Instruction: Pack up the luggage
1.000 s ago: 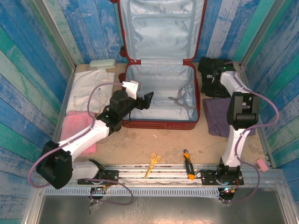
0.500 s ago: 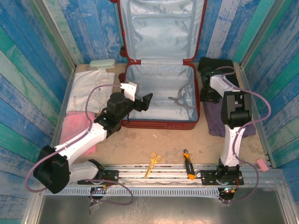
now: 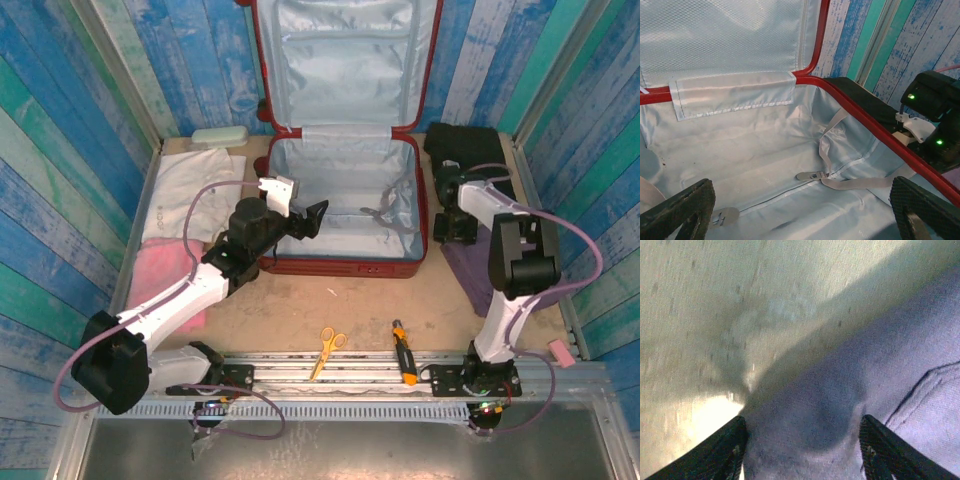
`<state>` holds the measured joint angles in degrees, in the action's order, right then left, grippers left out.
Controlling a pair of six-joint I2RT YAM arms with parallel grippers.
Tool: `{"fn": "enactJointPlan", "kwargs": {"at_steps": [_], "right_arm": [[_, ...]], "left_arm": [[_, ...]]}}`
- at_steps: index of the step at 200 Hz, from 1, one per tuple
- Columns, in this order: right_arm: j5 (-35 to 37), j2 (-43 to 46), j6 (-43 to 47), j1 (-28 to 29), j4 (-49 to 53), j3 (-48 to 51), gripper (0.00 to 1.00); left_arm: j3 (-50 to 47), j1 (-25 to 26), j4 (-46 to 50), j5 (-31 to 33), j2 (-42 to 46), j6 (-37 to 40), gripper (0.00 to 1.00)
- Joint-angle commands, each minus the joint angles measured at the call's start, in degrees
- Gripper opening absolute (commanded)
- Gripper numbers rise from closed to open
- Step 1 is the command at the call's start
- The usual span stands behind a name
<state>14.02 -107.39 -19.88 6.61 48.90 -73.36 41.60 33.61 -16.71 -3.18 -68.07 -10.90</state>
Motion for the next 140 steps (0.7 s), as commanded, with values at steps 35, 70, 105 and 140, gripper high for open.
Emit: {"fn": "enactJointPlan", "kwargs": {"at_steps": [35, 70, 105, 140], "right_arm": [[-1.87, 8.46, -3.45, -1.93, 3.35, -1.36, 0.83], [1.52, 0.98, -7.77, -6.55, 4.91, -7.82, 0.81], [7.5, -7.36, -10.05, -7.92, 8.07, -15.41, 0.81], [9.77, -13.93, -11.1, -9.77, 9.34, -20.29, 0.81]], "left_arm": [[0.3, 0.2, -1.23, -1.13, -1.96, 0.89, 0.94], [0.51, 0.21, 0.04, -0.53, -1.24, 1.57, 0.94], [-1.39, 0.23, -0.43, 1.57, 0.11, 2.63, 0.93], [-2.13, 0.15, 0.08, 3.4, 0.13, 4.47, 0.93]]}}
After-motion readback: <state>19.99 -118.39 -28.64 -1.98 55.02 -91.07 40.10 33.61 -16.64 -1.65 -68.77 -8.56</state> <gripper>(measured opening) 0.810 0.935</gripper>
